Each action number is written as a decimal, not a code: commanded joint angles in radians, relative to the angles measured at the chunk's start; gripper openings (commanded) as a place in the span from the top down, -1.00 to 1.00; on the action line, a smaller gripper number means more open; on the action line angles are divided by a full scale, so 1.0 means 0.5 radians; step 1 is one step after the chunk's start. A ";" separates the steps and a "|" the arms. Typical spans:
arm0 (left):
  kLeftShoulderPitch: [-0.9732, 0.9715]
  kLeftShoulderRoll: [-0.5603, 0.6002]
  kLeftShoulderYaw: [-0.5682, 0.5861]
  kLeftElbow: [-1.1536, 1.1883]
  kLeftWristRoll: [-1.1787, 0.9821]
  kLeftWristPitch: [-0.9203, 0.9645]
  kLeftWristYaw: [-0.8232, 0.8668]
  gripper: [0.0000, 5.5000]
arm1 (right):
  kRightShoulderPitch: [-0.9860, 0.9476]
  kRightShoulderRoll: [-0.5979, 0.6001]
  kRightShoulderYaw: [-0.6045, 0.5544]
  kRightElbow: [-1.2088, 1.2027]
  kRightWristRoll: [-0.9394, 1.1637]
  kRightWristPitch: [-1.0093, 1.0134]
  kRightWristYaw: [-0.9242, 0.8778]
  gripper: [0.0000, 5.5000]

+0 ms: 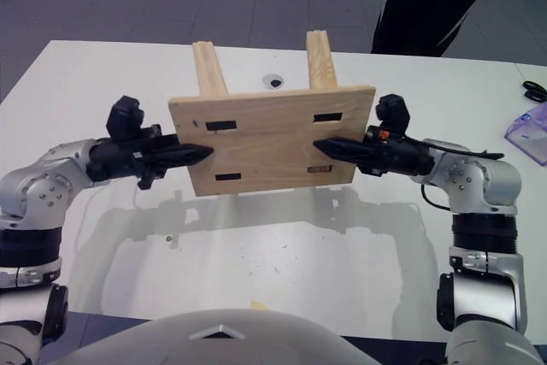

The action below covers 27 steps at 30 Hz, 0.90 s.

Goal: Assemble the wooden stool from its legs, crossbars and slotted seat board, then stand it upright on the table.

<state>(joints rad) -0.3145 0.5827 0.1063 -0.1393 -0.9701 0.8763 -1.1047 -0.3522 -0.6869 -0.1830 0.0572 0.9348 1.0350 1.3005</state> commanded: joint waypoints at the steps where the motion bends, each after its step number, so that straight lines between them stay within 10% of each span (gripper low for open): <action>1: -0.195 -0.116 0.249 0.189 -0.358 0.395 0.540 0.51 | 0.099 0.077 -0.092 -0.206 0.277 0.266 -0.177 0.19; 20: -0.407 -0.718 0.582 0.268 -1.339 -0.079 2.582 0.51 | -0.159 0.730 -0.376 -0.225 1.782 -0.162 -2.555 0.51; 27: -0.447 -0.813 0.588 0.308 -1.347 -0.255 2.789 0.19 | -0.170 0.845 -0.406 -0.173 1.744 -0.467 -3.009 0.03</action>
<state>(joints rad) -0.5159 0.1961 0.4109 0.0082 -1.6516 0.7628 0.2627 -0.4338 -0.2815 -0.3742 -0.0295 1.8097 0.8446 -0.1563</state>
